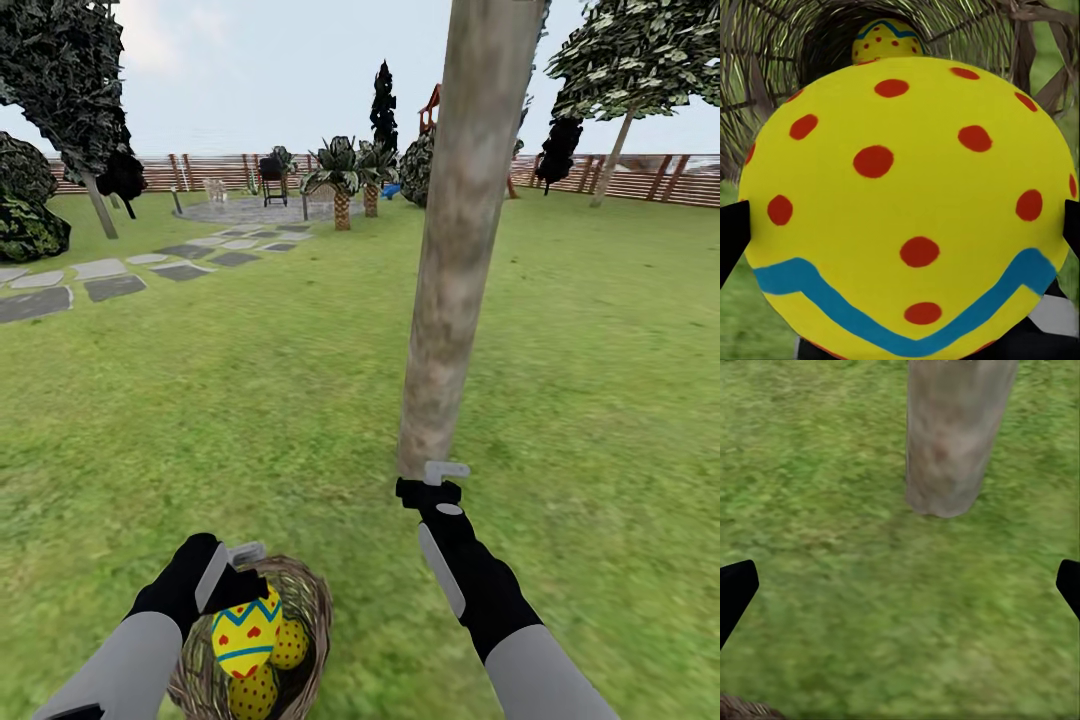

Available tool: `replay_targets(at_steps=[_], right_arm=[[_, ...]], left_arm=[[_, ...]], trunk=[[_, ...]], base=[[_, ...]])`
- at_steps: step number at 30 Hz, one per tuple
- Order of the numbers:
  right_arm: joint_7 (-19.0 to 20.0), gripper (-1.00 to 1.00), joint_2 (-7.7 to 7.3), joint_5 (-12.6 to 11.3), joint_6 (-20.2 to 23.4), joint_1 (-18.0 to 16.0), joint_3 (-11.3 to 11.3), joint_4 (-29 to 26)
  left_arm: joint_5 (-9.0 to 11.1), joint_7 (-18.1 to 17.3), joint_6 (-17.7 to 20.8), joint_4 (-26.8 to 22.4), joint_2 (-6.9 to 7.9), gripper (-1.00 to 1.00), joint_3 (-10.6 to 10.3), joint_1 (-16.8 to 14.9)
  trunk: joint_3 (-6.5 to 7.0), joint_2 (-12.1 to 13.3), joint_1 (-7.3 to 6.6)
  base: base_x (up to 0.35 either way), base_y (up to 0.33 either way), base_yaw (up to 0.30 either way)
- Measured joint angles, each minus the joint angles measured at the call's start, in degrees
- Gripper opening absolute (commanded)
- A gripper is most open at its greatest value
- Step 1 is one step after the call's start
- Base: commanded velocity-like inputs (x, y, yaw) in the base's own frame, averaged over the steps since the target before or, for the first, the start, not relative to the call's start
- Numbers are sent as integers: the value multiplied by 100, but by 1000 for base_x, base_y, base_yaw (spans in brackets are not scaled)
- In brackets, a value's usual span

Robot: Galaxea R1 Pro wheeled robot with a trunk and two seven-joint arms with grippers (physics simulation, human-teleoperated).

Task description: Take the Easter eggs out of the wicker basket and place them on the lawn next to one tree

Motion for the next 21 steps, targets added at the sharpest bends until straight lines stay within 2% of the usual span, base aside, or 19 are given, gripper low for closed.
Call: replay_targets(at_steps=[21], right_arm=[[0,100,0,2,15,0,8,2]], left_arm=[[-7,-101,109,0,0,-100,-4,3]], trunk=[[377,843,-461]], base=[[0,0,0]])
